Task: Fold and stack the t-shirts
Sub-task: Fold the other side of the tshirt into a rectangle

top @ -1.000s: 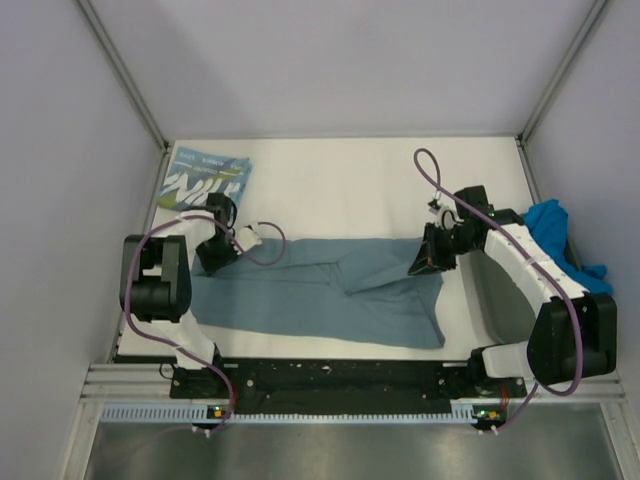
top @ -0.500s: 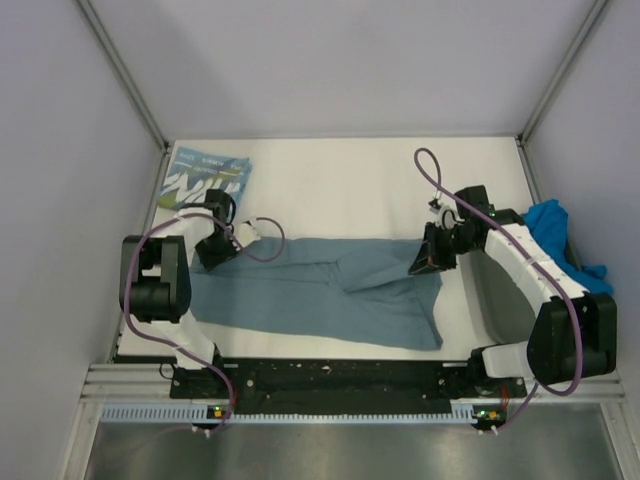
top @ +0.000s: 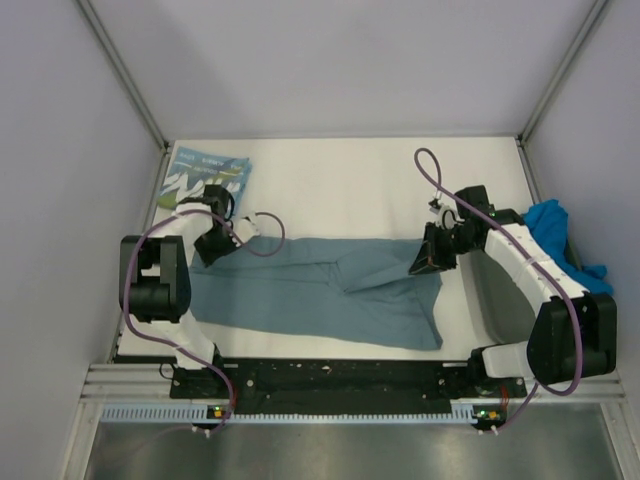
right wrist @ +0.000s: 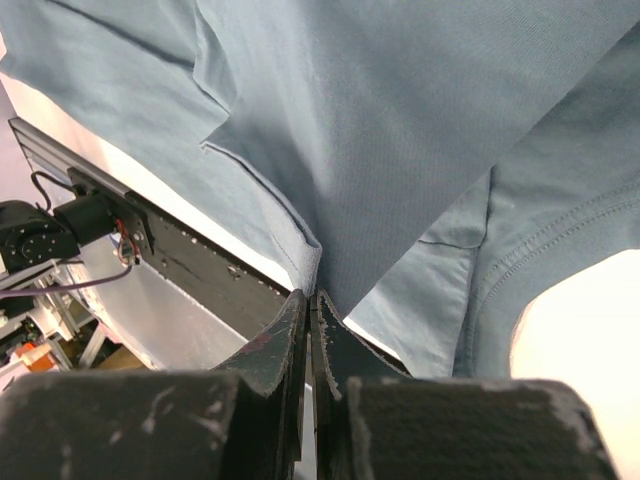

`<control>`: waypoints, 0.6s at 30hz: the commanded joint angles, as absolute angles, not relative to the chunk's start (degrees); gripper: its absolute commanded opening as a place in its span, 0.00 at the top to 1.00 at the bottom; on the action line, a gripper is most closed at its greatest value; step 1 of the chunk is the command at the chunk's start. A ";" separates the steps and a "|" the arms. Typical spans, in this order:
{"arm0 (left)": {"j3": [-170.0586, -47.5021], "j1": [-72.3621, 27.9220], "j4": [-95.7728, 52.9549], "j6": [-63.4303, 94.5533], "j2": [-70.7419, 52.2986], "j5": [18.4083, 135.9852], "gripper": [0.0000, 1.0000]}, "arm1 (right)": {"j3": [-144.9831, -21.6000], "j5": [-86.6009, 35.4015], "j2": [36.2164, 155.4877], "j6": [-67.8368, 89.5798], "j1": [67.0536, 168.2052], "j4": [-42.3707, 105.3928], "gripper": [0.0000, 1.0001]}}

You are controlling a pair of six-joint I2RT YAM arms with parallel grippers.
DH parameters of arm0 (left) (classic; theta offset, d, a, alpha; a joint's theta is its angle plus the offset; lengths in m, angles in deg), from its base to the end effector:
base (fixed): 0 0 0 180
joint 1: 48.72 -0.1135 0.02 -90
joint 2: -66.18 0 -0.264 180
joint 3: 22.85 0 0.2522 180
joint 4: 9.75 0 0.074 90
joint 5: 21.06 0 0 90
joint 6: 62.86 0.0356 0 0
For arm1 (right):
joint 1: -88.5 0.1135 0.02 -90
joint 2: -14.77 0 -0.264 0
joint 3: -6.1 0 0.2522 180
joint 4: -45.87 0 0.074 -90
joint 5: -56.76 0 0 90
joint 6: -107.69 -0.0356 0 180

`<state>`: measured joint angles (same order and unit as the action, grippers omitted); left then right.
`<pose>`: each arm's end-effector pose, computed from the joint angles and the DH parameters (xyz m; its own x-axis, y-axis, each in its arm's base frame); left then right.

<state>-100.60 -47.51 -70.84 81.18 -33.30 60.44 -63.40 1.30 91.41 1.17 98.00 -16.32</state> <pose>0.3115 -0.0013 0.1722 -0.5805 0.8130 0.0453 0.8043 0.5639 0.1873 0.2390 0.0605 0.2423 -0.9795 0.0736 -0.1876 -0.0572 0.7911 0.6090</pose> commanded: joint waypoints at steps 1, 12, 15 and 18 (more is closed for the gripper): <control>-103.67 -47.84 -73.17 80.93 -30.67 61.12 1.00 | -64.43 1.65 89.92 1.69 97.64 -16.23 1.00; -109.03 -48.10 -73.79 82.51 -29.44 53.56 1.00 | -66.37 2.53 85.18 1.95 97.64 -23.35 1.00; -109.03 -48.37 -73.87 83.12 -29.35 52.33 1.00 | -65.41 3.93 83.24 1.43 97.64 -24.84 1.00; -108.16 -48.37 -74.31 84.09 -29.96 51.62 1.00 | -63.30 6.13 82.01 1.16 97.64 -25.29 1.00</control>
<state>-107.70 -47.70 -72.99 82.21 -31.44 54.46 -63.97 2.64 85.18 1.13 97.96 -23.16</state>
